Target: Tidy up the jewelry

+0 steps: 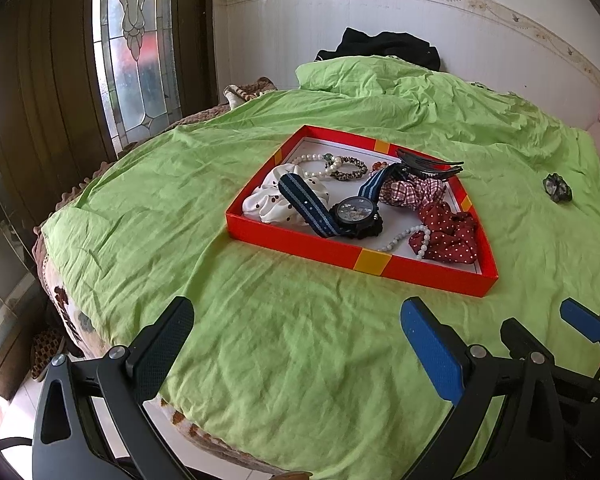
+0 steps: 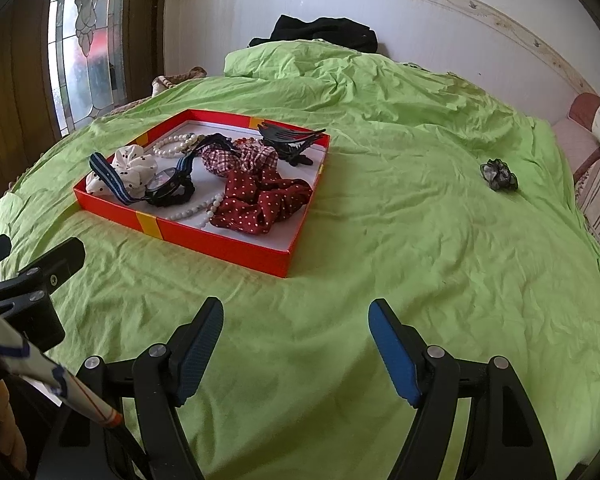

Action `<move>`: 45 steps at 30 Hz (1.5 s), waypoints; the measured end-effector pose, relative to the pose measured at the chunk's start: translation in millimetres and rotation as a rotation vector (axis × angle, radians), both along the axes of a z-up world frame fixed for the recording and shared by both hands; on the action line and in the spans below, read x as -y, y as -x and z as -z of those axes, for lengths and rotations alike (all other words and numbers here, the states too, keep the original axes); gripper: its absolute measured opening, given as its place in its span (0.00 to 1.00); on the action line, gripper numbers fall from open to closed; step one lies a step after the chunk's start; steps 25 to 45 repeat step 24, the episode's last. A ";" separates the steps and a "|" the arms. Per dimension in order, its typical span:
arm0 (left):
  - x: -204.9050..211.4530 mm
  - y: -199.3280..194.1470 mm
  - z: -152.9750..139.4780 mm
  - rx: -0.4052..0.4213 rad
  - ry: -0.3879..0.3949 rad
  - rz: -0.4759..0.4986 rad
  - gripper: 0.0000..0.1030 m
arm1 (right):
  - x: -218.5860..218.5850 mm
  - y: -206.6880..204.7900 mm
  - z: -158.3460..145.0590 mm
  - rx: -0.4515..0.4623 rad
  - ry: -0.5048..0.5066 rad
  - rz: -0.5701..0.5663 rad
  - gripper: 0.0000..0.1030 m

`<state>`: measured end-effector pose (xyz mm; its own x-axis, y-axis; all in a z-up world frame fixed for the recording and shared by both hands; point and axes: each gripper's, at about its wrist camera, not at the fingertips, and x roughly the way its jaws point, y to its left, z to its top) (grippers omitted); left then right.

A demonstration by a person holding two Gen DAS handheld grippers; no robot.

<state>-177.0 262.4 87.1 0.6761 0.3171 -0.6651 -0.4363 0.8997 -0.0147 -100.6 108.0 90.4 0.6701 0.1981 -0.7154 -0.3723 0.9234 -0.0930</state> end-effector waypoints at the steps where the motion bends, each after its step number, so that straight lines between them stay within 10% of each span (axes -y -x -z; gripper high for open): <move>1: 0.0 0.4 -0.4 0.003 0.001 -0.001 1.00 | -1.0 0.0 -0.8 0.003 0.001 -0.004 0.77; 45: -0.1 10.7 -12.2 0.005 0.031 -0.058 1.00 | -5.0 1.2 -4.2 -0.024 -0.011 -0.015 0.78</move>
